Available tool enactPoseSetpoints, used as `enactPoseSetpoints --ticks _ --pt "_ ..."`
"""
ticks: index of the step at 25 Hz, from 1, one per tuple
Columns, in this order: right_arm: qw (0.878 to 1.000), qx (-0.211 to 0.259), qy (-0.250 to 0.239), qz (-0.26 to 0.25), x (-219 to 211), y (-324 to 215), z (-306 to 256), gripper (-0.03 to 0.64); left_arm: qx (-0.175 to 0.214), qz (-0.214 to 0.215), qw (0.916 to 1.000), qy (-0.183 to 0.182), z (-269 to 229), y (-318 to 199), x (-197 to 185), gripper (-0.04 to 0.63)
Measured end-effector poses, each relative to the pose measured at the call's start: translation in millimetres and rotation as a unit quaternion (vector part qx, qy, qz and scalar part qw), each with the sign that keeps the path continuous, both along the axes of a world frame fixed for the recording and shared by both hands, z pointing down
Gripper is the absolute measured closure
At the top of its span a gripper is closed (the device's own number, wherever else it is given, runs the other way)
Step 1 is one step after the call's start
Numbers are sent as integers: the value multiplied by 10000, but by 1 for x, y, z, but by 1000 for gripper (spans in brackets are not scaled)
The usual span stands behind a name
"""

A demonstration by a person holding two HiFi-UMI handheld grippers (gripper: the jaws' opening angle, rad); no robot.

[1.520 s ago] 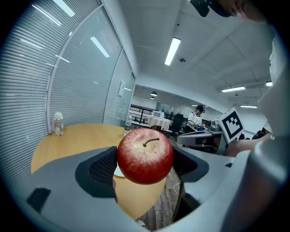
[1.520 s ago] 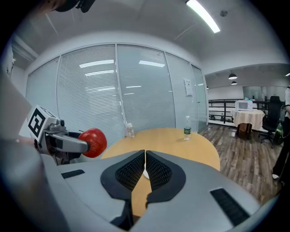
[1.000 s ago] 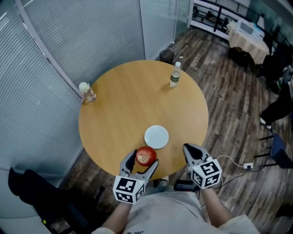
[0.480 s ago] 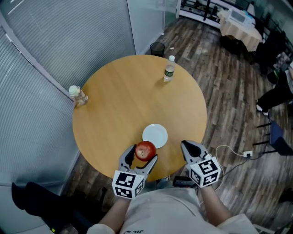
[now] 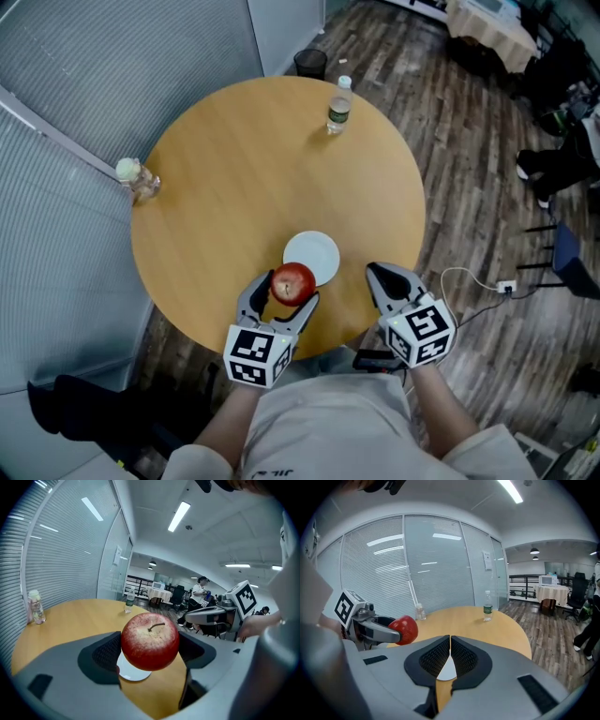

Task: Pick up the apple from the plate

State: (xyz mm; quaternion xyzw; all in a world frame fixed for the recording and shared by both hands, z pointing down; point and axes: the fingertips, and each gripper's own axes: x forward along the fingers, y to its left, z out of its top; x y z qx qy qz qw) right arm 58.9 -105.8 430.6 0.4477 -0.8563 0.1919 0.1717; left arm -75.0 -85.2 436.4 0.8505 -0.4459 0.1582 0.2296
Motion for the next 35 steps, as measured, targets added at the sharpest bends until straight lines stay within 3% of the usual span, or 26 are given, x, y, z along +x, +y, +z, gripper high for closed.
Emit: enactPoseSetpoints --ticks 23,35 --pt "9993 -364 62 -47 4 -37 52 584 -574 88 9976 -371 78 -41 8 213" --pt "9982 -593 66 -39 5 -40 80 584 -620 453 9923 -976 125 -46 22 213"
